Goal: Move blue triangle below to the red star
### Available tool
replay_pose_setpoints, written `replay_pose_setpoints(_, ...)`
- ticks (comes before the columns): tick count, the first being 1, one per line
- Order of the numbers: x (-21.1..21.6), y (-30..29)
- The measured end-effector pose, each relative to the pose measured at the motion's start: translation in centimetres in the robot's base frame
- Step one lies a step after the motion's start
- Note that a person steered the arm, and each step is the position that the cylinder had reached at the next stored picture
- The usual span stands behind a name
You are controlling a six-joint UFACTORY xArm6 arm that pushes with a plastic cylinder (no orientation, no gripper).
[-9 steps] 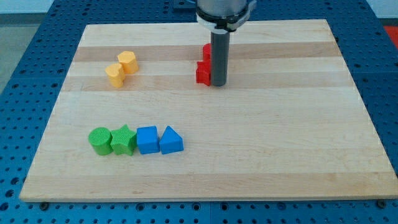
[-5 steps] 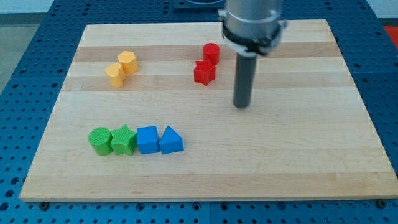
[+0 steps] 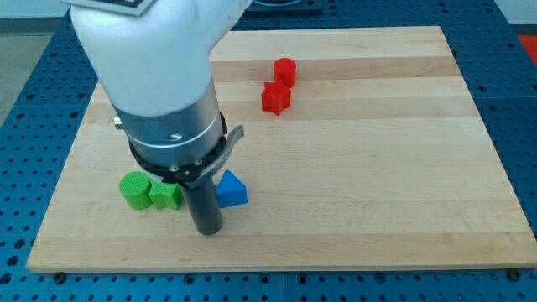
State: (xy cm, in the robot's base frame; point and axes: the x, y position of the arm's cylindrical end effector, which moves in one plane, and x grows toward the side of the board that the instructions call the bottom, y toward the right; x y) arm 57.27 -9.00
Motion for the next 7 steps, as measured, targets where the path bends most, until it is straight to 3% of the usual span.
replay_pose_setpoints(4,-6.1,1.6)
replay_pose_setpoints(7,-3.7,9.6)
